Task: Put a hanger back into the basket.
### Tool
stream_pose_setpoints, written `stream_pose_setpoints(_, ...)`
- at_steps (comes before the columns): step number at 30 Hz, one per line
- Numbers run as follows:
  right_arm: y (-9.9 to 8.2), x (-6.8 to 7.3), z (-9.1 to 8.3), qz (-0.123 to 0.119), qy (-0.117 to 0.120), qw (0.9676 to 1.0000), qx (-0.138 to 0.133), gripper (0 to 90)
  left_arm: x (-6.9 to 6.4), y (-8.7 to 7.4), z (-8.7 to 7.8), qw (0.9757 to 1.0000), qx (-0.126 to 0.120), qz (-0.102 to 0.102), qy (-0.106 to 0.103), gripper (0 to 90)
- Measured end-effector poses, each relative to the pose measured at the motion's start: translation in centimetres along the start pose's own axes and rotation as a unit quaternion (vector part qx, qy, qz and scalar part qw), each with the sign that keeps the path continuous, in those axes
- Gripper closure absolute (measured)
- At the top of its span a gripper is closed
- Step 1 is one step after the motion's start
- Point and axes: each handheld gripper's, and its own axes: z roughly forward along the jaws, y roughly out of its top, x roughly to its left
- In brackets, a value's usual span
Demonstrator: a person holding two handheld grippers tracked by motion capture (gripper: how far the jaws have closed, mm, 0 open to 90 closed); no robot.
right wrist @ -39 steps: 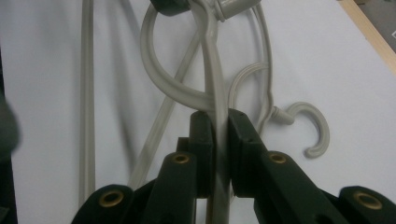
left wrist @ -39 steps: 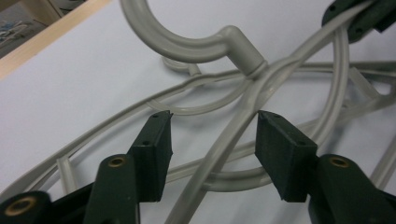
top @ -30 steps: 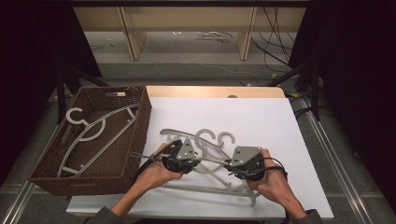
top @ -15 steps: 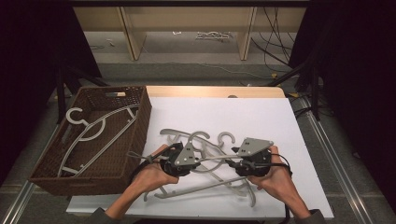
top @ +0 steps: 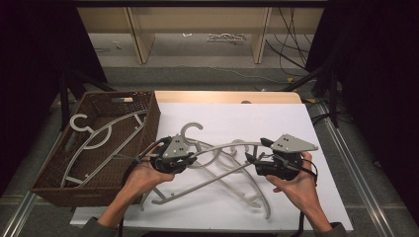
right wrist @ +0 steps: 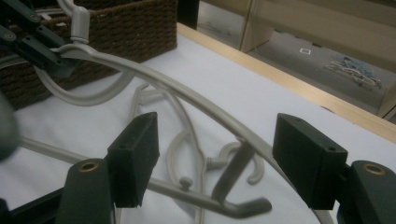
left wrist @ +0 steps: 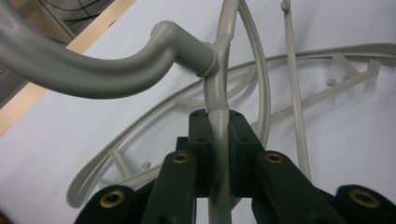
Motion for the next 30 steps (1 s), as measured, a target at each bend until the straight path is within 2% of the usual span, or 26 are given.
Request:
stream_pose_setpoints(3, -0.3, -0.1, -0.5, 0.016, -0.003, 0.9999, -0.006, 30.7, 0.2, 0.1, -0.6, 0.9999, 0.002, -0.009, 0.01, 81.8)
stream_pose_setpoints(6, -0.8, -0.1, -1.1, 0.023, -0.003, 0.9997, -0.009, 30.3, 0.4, 0.4, -0.7, 0.9993, 0.009, -0.029, 0.021, 81.8)
stream_pose_setpoints(10, -1.9, -0.2, -0.9, 0.044, -0.009, 0.9989, -0.01, 27.6, 0.6, 0.5, -0.9, 0.9988, 0.009, -0.045, 0.017, 81.8)
stream_pose_setpoints(12, -2.4, -0.3, -0.6, 0.046, -0.004, 0.9989, -0.009, 27.5, 0.8, 0.5, -1.1, 0.9986, 0.005, -0.049, 0.019, 81.8)
stream_pose_setpoints(13, -2.5, -0.3, -0.7, 0.048, -0.004, 0.9988, -0.003, 27.5, 0.8, 0.5, -1.3, 0.9981, -0.003, -0.059, 0.018, 81.8)
stream_pose_setpoints(14, -2.7, -0.3, -0.5, 0.05, -0.003, 0.9987, -0.009, 27.4, 1.0, 0.5, -1.6, 0.9976, -0.008, -0.067, 0.014, 81.8)
stream_pose_setpoints(17, -3.0, -0.3, -0.4, 0.05, -0.003, 0.9988, -0.001, 27.4, 1.3, 0.6, -2.3, 0.9973, -0.025, -0.069, 0.009, 81.8)
stream_pose_setpoints(18, -3.1, -0.3, -0.2, 0.053, -0.003, 0.9986, -0.005, 27.4, 1.3, 0.6, -2.8, 0.9962, -0.032, -0.081, 0.006, 81.8)
stream_pose_setpoints(20, -3.2, -0.3, -0.2, 0.052, -0.004, 0.9986, 0.001, 27.3, 1.3, 0.7, -3.3, 0.9959, -0.037, -0.083, -0.002, 81.8)
stream_pose_setpoints(23, -3.5, -0.1, -0.1, 0.054, -0.002, 0.9985, 0.002, 27.3, 1.4, 1.2, -4.5, 0.9957, -0.039, -0.084, 0.002, 81.8)
stream_pose_setpoints(26, -3.8, 0.4, -0.1, 0.049, 0.004, 0.9988, 0.006, 27.3, 1.6, 1.7, -5.8, 0.9952, -0.048, -0.086, -0.004, 81.8)
stream_pose_setpoints(28, -3.8, 0.4, -0.1, 0.049, 0.003, 0.9987, 0.008, 27.3, 1.7, 2.0, -6.6, 0.995, -0.053, -0.085, 0.003, 81.8)
stream_pose_setpoints(30, -4.0, 0.4, -0.1, 0.051, 0.002, 0.9987, 0.008, 26.8, 1.8, 2.4, -7.5, 0.9958, -0.052, -0.074, 0.013, 81.7)
